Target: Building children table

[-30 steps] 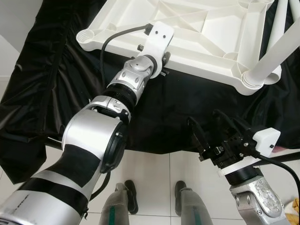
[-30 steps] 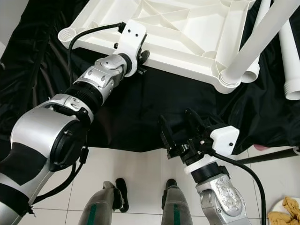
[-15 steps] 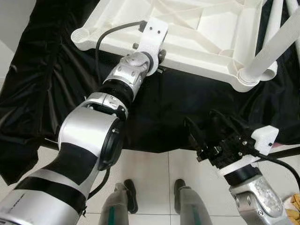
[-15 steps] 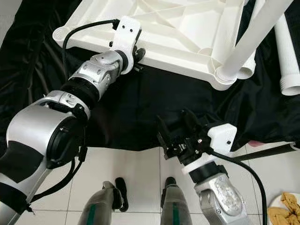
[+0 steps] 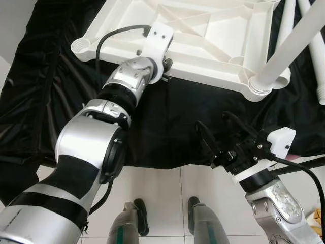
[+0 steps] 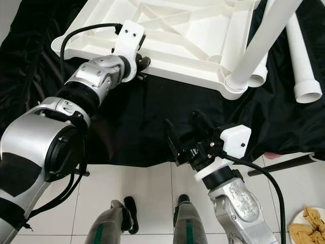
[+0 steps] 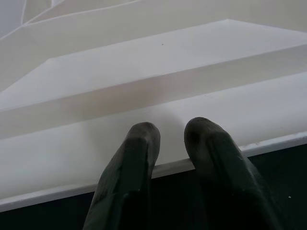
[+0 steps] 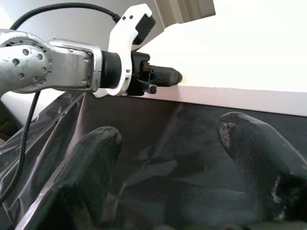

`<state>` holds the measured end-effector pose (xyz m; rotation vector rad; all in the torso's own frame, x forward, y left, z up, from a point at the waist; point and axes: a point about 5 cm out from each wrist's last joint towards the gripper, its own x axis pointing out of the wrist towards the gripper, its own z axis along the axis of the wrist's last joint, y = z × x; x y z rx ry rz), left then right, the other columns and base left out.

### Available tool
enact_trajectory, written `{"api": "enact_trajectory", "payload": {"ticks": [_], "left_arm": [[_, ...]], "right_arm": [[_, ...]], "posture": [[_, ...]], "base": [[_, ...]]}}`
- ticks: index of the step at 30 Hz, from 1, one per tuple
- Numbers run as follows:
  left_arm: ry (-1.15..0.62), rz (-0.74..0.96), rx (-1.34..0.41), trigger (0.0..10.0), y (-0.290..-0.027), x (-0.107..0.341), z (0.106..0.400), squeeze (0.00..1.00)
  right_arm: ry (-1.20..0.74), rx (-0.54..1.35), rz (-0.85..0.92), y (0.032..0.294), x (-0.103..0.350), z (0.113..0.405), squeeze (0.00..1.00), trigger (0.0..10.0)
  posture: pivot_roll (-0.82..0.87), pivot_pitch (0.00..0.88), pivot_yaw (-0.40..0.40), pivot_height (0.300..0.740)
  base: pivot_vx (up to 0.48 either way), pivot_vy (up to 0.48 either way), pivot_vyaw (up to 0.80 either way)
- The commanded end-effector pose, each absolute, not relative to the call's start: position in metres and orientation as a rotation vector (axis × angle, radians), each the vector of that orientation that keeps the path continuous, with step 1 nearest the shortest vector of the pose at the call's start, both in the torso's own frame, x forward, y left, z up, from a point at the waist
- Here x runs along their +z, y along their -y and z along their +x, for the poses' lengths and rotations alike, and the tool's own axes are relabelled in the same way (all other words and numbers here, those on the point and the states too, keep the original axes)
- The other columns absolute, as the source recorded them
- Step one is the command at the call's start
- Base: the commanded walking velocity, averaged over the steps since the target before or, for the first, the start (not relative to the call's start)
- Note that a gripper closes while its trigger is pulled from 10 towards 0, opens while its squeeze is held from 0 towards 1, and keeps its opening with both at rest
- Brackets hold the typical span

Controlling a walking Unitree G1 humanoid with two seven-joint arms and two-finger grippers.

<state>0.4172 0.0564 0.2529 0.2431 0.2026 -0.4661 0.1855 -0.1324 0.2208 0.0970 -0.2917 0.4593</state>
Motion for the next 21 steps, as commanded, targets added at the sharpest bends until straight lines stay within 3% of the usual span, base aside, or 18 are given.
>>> {"api": "enact_trajectory", "payload": {"ticks": [1,11,21], "left_arm": [[-0.661,0.267,-0.374,10.0,-0.094,0.15,0.395,0.0],[-0.722,0.207,-0.335,10.0,-0.114,0.139,0.391,0.0],[-0.623,0.103,-0.319,10.0,-0.124,0.167,0.388,0.0]], "right_arm": [[0.278,0.475,0.103,0.132,0.218,0.185,0.0,10.0],[0.29,0.486,0.093,0.133,0.22,0.189,0.0,10.0],[0.299,0.516,0.078,0.133,0.219,0.198,0.0,10.0]], "posture": [[-0.1,0.288,0.123,0.74],[-0.09,0.271,0.114,0.74],[-0.06,0.239,0.08,0.74]], "base": [[0.0,0.0,0.0],[0.0,0.0,0.0],[0.0,0.0,0.0]]}}
